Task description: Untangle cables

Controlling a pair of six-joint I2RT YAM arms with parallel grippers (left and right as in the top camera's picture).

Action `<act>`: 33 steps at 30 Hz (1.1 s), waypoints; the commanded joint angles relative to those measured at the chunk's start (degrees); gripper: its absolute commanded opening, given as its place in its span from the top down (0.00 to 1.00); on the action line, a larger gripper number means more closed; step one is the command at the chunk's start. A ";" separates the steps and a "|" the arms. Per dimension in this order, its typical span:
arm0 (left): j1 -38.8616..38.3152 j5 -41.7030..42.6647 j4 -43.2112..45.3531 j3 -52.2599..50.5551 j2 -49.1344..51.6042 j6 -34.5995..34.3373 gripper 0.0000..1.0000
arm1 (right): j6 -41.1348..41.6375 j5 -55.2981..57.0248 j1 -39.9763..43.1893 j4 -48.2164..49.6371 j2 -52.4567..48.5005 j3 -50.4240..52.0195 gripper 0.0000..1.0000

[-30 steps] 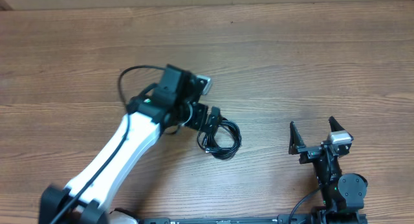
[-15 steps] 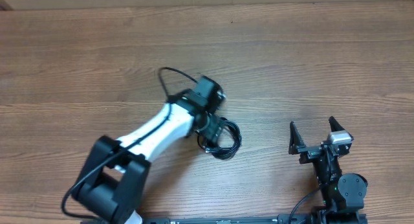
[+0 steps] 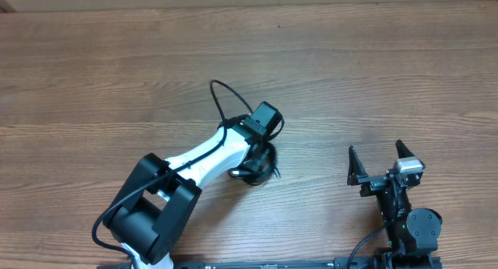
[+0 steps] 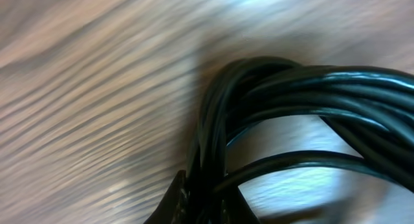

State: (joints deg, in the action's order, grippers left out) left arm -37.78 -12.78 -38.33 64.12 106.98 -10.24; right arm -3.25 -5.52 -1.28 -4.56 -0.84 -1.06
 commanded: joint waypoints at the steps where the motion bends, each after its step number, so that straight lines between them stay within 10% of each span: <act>1: 2.84 -17.49 -3.65 1.88 0.50 -15.96 0.96 | -0.24 0.57 -0.37 0.17 0.68 0.61 0.00; 10: 7.78 -3.34 -14.23 6.27 0.22 -25.03 0.77 | -0.24 0.55 -0.37 0.17 0.68 0.61 0.00; 14: 7.87 3.87 -14.53 8.09 0.22 -20.50 0.18 | -0.24 0.57 -0.37 0.17 0.68 0.61 0.00; 18: 7.87 5.55 -14.60 9.57 0.20 -17.81 0.04 | -0.24 0.55 -0.37 0.17 0.68 0.61 0.00; 25: 7.87 5.35 -12.81 9.66 0.22 1.60 0.14 | -0.24 0.57 -0.37 0.17 0.68 0.61 0.00; 33: 7.78 9.99 -11.50 9.68 0.20 6.51 0.24 | -0.24 0.57 -0.37 0.17 0.68 0.61 0.00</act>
State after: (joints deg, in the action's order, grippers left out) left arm -29.89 -6.42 -50.43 72.60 106.98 -8.08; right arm -3.22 -5.54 -1.28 -4.60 -0.84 -1.06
